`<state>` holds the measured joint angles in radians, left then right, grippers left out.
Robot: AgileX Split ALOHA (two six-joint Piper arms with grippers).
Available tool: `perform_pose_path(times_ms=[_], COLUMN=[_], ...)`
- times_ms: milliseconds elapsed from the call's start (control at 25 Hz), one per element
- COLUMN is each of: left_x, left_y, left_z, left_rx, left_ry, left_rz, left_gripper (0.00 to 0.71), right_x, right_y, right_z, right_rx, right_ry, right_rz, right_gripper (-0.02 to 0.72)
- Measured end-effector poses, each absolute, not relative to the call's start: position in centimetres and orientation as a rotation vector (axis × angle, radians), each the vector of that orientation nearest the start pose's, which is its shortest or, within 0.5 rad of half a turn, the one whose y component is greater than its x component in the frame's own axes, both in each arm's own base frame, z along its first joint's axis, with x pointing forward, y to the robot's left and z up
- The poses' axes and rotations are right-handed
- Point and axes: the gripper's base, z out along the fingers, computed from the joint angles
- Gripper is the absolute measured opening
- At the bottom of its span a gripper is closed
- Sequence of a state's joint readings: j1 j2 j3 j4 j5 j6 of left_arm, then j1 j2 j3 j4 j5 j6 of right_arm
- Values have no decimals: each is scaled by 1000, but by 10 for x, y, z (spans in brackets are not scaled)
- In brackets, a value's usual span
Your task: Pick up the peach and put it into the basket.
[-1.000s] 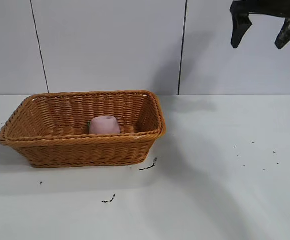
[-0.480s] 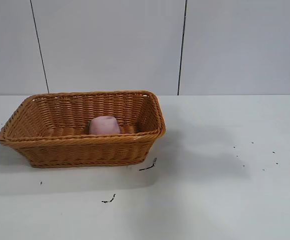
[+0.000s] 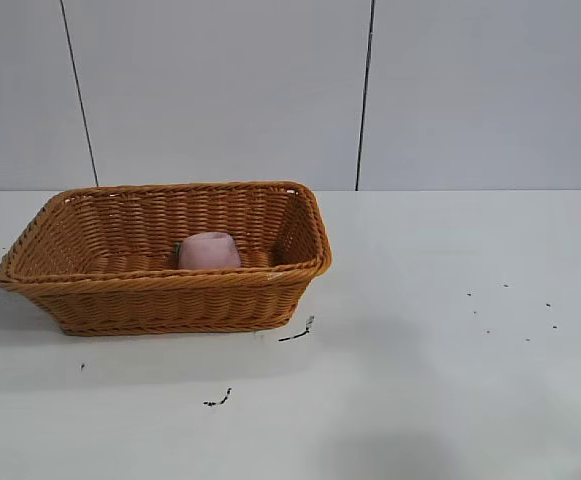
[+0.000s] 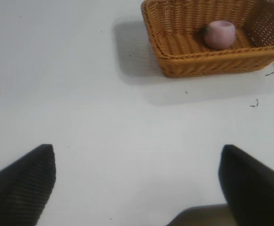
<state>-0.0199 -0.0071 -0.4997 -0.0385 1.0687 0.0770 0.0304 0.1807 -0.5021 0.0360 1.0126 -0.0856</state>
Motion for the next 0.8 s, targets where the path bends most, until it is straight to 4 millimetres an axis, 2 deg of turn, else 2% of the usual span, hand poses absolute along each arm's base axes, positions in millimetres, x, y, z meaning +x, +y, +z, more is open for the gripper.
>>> perform_pose_path(times_ms=[280,800], left_x=[-6,-6], left_y=[-3,-3], left_z=[277,277], left_rx=[101,101], left_ry=[2042,2042], left_rz=[-10,-10], left_gripper=[692,692], right_x=[-2,-4], right_y=[3,3], right_z=[282,281], right_rx=[-116,-116], right_ry=[1996,1987], right_rz=[7,6], right_gripper=[689,689])
